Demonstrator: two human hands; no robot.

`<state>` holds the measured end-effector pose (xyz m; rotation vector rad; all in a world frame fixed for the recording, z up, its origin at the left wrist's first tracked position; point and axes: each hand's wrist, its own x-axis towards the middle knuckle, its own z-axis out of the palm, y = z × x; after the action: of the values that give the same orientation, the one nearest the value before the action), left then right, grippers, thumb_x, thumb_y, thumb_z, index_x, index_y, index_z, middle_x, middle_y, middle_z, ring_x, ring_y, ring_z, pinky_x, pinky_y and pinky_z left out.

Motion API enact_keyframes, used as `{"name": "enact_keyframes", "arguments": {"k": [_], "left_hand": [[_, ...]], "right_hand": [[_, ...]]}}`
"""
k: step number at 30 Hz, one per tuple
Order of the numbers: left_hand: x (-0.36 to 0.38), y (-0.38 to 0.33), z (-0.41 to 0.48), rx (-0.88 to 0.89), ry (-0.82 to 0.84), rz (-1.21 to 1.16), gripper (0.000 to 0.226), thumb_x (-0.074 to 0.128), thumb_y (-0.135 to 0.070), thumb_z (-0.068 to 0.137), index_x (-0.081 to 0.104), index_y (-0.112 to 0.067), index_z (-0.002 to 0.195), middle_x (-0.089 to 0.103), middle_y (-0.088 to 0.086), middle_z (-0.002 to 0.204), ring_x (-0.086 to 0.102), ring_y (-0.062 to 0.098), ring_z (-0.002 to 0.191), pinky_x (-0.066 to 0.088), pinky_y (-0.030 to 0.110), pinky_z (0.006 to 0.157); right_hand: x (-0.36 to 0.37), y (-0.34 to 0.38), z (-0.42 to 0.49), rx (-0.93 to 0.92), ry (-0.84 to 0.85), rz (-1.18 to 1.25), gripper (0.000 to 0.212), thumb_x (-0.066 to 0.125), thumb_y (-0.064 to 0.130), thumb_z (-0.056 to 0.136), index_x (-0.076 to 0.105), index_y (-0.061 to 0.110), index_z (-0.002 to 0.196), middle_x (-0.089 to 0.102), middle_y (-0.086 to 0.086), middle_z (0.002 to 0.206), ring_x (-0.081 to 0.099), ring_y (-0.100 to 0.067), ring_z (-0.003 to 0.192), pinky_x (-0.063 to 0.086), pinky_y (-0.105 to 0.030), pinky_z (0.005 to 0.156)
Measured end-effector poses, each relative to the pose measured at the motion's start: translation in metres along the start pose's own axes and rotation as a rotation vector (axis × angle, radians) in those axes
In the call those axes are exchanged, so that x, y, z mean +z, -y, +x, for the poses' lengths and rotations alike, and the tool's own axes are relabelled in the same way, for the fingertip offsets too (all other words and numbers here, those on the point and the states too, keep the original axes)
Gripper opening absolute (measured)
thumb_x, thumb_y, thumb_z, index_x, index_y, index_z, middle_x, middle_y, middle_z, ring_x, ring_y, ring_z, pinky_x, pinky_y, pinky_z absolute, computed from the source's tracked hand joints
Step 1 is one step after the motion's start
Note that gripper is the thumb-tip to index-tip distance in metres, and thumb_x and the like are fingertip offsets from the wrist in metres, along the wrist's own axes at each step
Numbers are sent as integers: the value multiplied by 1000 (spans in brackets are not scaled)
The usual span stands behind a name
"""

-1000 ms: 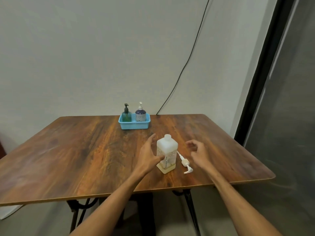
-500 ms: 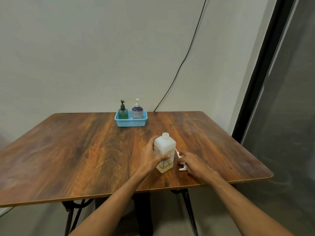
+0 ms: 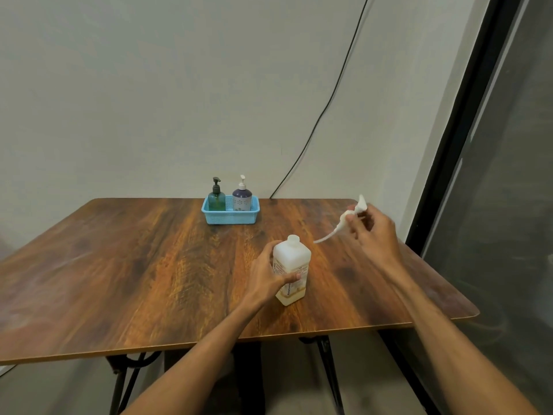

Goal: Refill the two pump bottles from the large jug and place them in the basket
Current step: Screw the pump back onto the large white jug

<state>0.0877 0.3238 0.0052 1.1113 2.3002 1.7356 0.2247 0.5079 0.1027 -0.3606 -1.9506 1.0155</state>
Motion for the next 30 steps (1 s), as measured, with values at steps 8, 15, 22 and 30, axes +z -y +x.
{"name": "enact_keyframes", "arguments": {"k": [8,15,22,30], "left_hand": [[0,4,1,16,-3,-10,79,91,-22,68,49,-22,135,57,-15,119,57,5,109,52,14,79],[0,6,2,26,2,-4,79,91,-23,68,49,-23,135,55,-19,116,56,1,104,50,7,71],[1,11,4,18,2,-15,80,92,-25,66,49,-24,134,55,-24,111,55,-8,99,48,3,74],[3,14,5,36,-14,-22,80,91,-25,66,50,-22,135,57,-17,118,56,2,107,48,9,76]], "right_hand": [[-5,64,31,-74,-23,145,21,67,31,92,71,10,93,72,-9,82,67,-28,68,57,-38,64],[15,92,41,-133,-19,136,25,69,32,91,70,7,89,72,-6,77,65,-21,61,57,-35,59],[45,88,43,-99,56,65,20,69,29,91,70,10,88,71,-13,79,64,-18,60,53,-24,56],[75,51,35,-23,206,-88,23,71,34,89,71,11,85,71,-7,76,65,-21,65,55,-39,62]]}}
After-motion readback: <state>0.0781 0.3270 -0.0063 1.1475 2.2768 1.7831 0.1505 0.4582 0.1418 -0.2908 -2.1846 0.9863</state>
